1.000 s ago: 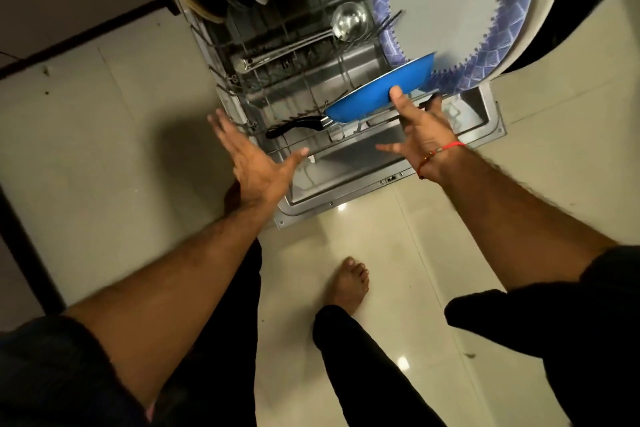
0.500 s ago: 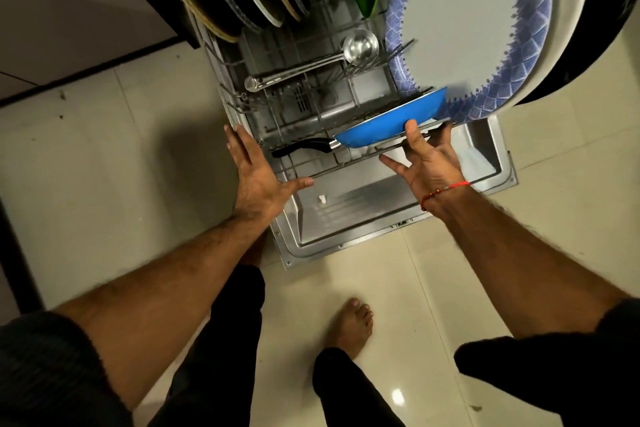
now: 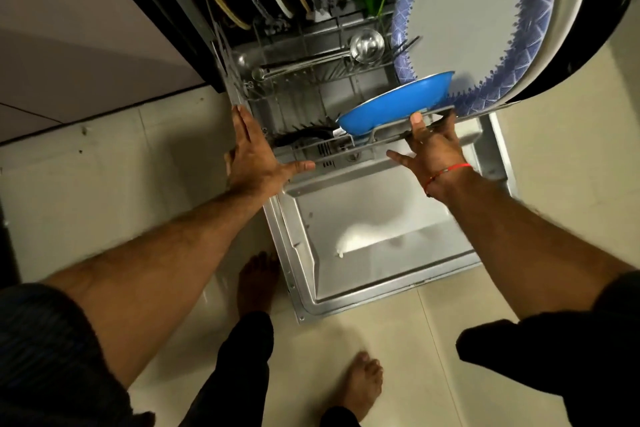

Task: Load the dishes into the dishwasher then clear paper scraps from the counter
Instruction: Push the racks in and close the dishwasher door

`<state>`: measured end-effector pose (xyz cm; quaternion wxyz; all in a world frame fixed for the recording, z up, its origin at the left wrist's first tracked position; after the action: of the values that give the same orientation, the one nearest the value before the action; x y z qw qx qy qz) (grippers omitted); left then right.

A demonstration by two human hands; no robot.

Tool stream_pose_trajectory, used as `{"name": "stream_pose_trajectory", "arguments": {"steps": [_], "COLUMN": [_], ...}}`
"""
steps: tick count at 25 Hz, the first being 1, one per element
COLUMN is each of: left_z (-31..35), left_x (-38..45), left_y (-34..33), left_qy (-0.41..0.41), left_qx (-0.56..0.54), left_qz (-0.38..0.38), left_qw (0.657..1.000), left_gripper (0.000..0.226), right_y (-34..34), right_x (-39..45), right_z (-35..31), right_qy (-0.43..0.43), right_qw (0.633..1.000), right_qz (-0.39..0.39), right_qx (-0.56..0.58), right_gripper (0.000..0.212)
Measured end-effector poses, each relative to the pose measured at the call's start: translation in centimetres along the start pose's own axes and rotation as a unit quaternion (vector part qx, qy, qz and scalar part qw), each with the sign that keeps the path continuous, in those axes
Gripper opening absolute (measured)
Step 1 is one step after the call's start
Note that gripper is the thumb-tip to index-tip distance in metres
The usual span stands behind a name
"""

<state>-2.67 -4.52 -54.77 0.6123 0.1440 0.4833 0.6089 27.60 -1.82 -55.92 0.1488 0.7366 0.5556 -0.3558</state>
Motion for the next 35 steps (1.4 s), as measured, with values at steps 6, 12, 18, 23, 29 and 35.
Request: {"name": "stream_pose_trajectory", "arguments": {"steps": [6, 12, 18, 23, 29, 35], "left_z": [0.5, 1.3, 0.6, -0.6, 0.4, 0.8], "left_x": [6.6, 12.4, 16.7, 19.1, 21.7, 23.0], "left_y": [4.1, 6.3, 7.9, 7.5, 8.8, 9.6], "left_qy": [0.021, 0.057, 0.156, 0.228, 0.208, 0.200], "left_qx": [-0.019, -0.041, -0.110, -0.235, -0.249, -0.243], "left_qz": [0.025, 0.057, 0.065, 0.055, 0.052, 0.065], "left_qw": [0.999, 0.996, 0.979, 0.943, 0.944, 0.947], "left_gripper": [0.152, 0.136, 0.135, 0.095, 0.087, 0.079], "right_y": [-5.1, -10.1, -14.1, -16.5, -19.1, -20.3], "right_x": [5.0, 10.5, 13.9, 16.0, 17.5, 18.1], "right_z": [-3.4, -7.2, -10.3, -12.2, -13.9, -14.6], "right_qy": [-0.011, -0.016, 0.003, 0.022, 0.026, 0.039], "right_qw": [1.000, 1.000, 0.999, 0.997, 0.997, 0.998], "right_qz": [-0.011, -0.005, 0.001, 0.026, 0.021, 0.017], "right_qx": [-0.007, -0.013, -0.033, -0.070, -0.067, -0.045], "right_gripper": [0.075, 0.085, 0.079, 0.053, 0.047, 0.065]}}
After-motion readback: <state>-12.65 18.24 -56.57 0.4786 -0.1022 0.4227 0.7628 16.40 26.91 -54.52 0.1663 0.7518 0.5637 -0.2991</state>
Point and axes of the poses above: each hand's wrist, its own x-axis towards the middle knuckle, its own y-axis out of the back of the hand, z = x × y, the point moved 10 cm from there along x, towards the middle knuckle, and after that the axes turned 2 degrees about x, right-handed, at the moved point
